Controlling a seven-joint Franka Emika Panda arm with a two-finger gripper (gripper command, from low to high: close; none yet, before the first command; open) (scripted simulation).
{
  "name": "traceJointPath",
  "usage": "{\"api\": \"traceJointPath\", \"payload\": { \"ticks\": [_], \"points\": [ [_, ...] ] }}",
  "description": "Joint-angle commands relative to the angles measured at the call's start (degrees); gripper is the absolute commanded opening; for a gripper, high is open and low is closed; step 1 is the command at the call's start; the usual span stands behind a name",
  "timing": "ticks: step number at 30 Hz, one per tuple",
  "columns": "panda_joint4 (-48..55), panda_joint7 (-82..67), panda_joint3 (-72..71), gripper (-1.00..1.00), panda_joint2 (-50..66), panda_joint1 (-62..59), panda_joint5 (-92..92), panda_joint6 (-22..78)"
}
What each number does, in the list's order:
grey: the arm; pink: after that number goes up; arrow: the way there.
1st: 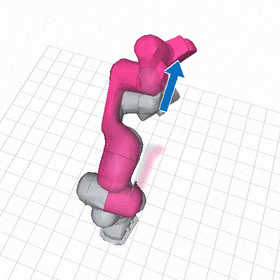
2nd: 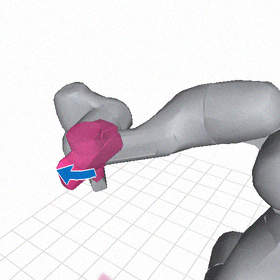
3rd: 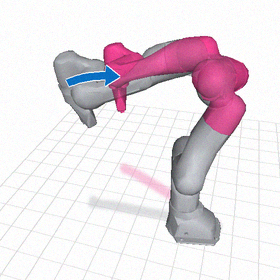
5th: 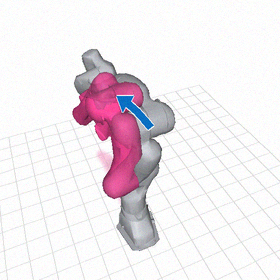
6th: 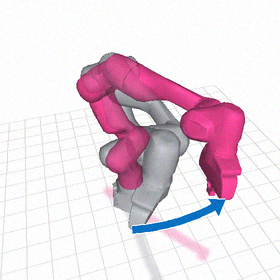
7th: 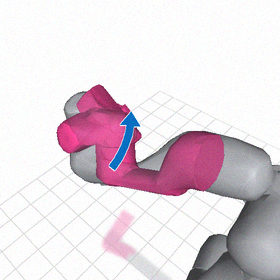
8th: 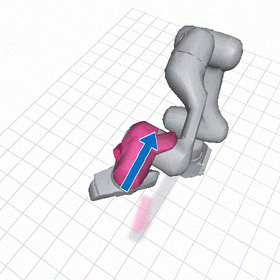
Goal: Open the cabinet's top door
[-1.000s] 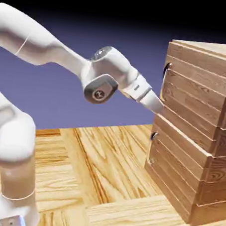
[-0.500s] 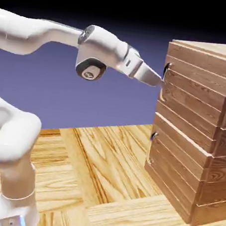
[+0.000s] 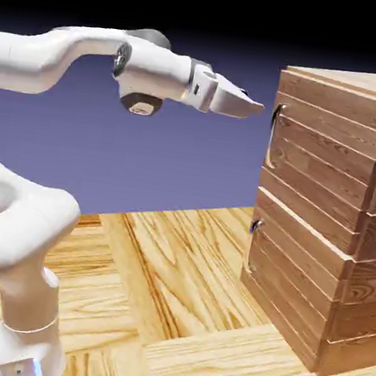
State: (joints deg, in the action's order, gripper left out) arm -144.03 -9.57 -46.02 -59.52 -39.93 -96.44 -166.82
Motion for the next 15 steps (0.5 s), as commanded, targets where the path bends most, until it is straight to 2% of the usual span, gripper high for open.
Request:
{"api": "traceJointPath", "payload": {
  "ticks": [1,15],
  "points": [
    [0.4,-1.3,-1.2,1.00,-0.7,-1.1,-2.5,0.2],
    [6.6,-20.2,-17.8,1.00,-10.4,-15.7,-37.4,2.8]
  ]
}}
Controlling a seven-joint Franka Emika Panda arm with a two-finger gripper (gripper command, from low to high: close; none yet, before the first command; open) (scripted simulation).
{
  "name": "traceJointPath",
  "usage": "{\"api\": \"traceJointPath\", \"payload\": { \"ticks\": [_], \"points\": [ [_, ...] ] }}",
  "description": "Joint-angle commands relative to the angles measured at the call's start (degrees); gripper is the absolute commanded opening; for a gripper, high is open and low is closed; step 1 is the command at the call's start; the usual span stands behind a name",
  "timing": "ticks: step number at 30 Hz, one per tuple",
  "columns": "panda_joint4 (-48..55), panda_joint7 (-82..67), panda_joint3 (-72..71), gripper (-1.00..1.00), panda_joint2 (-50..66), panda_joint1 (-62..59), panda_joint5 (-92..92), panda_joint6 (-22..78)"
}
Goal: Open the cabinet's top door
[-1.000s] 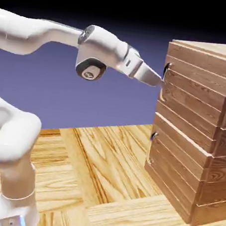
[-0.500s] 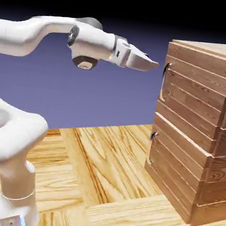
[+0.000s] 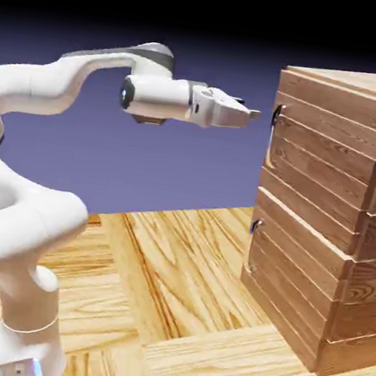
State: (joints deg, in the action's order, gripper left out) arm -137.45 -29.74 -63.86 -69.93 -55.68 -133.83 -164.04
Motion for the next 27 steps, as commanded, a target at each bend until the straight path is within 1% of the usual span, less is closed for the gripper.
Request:
{"api": "traceJointPath", "payload": {
  "ticks": [1,8,12,13,14,16,27],
  "points": [
    [0.4,-1.3,-1.2,1.00,-0.7,-1.1,-2.5,0.2],
    [3.8,-10.2,-9.2,1.00,-5.2,-8.6,-19.0,1.5],
    [10.8,-9.9,-11.9,1.00,-4.5,-17.0,-20.2,2.8],
    [11.0,-9.9,-12.0,1.00,-4.5,-17.3,-20.2,2.9],
    [11.0,-9.9,-12.0,-1.00,-4.5,-17.3,-20.2,2.9],
    [8.9,-10.4,-11.1,-1.00,-4.7,-15.9,-20.3,4.8],
    [-13.9,-16.5,1.2,-1.00,-5.0,0.2,-16.1,28.7]
  ]
}}
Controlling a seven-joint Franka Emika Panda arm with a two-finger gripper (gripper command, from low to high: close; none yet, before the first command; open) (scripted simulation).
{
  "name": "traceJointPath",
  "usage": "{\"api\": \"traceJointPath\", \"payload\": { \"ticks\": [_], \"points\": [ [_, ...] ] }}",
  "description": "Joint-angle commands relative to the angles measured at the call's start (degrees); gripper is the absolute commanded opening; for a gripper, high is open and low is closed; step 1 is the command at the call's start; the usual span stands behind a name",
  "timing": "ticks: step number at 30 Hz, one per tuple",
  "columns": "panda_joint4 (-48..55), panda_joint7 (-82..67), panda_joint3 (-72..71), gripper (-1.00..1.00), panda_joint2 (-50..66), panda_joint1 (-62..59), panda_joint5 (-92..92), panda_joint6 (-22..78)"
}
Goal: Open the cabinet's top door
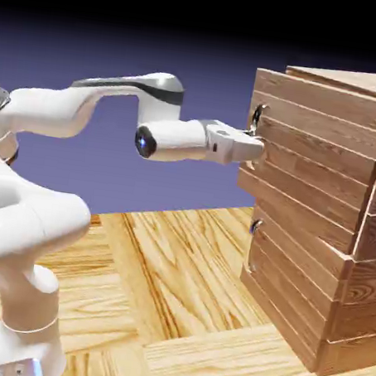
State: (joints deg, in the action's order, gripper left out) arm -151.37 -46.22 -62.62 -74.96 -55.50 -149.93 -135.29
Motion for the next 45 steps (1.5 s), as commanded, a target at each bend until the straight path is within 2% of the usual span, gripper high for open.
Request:
{"api": "traceJointPath", "payload": {
  "ticks": [1,11,21,30,45],
  "points": [
    [-2.0,-0.5,1.6,-1.00,0.0,1.2,1.1,2.4],
    [-16.3,-4.9,19.7,-1.00,0.0,5.7,16.7,27.4],
    [-18.4,-13.0,38.6,-1.00,8.4,-2.5,39.0,52.2],
    [-10.3,-24.4,49.8,-1.00,26.2,-10.1,60.4,69.1],
    [14.5,-38.8,56.7,-1.00,57.3,-12.7,86.5,85.7]
  ]
}}
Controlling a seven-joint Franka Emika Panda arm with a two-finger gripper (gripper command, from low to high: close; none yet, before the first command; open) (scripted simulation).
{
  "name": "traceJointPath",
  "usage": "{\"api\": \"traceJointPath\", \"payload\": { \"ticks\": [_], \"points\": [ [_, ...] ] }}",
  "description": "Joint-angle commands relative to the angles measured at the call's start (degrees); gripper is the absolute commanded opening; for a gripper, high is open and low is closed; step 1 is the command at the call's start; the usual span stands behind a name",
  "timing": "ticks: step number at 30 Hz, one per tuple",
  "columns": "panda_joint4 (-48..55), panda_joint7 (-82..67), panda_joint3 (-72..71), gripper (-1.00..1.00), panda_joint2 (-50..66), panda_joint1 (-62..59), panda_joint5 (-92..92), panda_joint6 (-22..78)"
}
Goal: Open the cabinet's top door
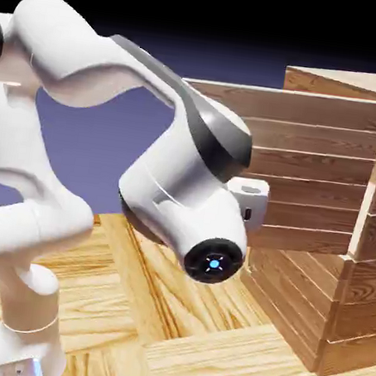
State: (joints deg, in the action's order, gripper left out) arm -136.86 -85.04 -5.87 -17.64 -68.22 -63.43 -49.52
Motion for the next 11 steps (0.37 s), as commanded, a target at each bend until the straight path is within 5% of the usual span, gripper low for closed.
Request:
{"api": "traceJointPath", "payload": {
  "ticks": [1,10,11],
  "points": [
    [2.1,-0.7,0.2,-1.00,2.0,0.1,1.3,1.0],
    [19.6,-4.7,0.3,-1.00,17.4,0.7,10.5,9.3],
    [19.6,-4.7,0.3,1.00,17.4,0.7,10.5,9.3]
  ]
}}
